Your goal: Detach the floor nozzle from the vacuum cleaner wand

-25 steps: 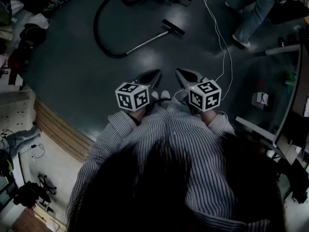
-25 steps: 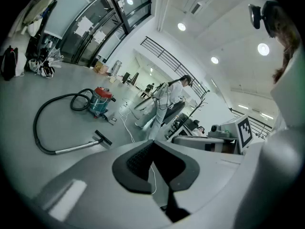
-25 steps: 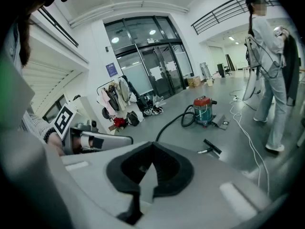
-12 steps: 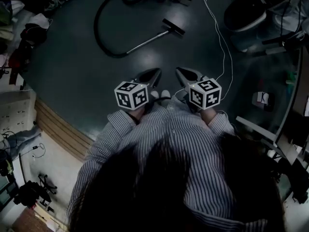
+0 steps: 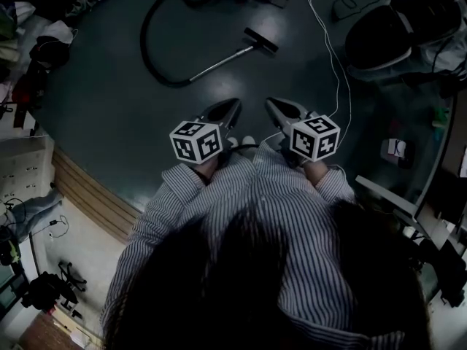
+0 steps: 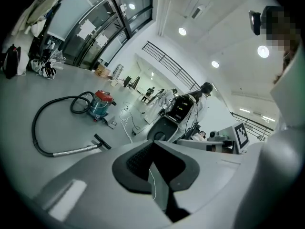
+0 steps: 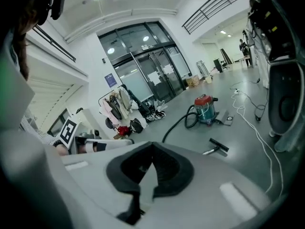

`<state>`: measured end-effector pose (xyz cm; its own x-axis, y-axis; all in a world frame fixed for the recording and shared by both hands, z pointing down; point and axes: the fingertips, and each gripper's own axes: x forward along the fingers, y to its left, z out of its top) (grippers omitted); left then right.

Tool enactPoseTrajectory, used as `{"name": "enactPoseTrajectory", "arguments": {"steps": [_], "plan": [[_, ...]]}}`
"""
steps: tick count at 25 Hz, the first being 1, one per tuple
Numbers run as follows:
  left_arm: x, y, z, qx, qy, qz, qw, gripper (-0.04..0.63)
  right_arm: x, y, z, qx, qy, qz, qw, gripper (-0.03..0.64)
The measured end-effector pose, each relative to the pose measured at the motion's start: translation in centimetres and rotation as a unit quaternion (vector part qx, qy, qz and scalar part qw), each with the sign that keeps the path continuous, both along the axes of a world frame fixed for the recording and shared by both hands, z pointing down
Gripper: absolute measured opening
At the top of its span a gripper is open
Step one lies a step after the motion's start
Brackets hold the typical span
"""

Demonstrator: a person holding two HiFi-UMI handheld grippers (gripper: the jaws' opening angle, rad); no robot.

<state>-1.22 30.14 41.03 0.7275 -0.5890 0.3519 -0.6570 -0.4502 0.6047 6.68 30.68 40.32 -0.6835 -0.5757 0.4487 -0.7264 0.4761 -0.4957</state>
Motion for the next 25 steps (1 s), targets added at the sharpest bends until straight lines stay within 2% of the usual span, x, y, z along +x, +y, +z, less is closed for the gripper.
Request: {"name": "enactPoseTrajectory", "arguments": {"steps": [5, 12, 19, 25], "plan": [[1.4, -1.2, 1.0, -0.009, 0.003, -0.017, 0.9998, 0.005, 2.6, -1.7, 1.1, -0.023, -0.026, 0.021, 0.999, 0.002], [2.1, -4.0, 2.3, -0.016, -0.001, 0.002, 0.9999, 0.005, 3.0, -4.8, 3.1, -0.042, -0.019, 0.027, 0.999, 0.002], [0.0, -14.0, 4.2, -0.029, 0.008, 0.003, 0.9995, 0.005, 1.2, -14.5, 4.7, -0.054, -0.020, 0.037, 0.998, 0.002], [-1.8, -23.3, 5.0, -0.044, -0.014, 0.033, 0.9984, 0.005, -0.4, -24.0, 4.7, -0.051, -0.013, 0.066, 0.996, 0.002]]}}
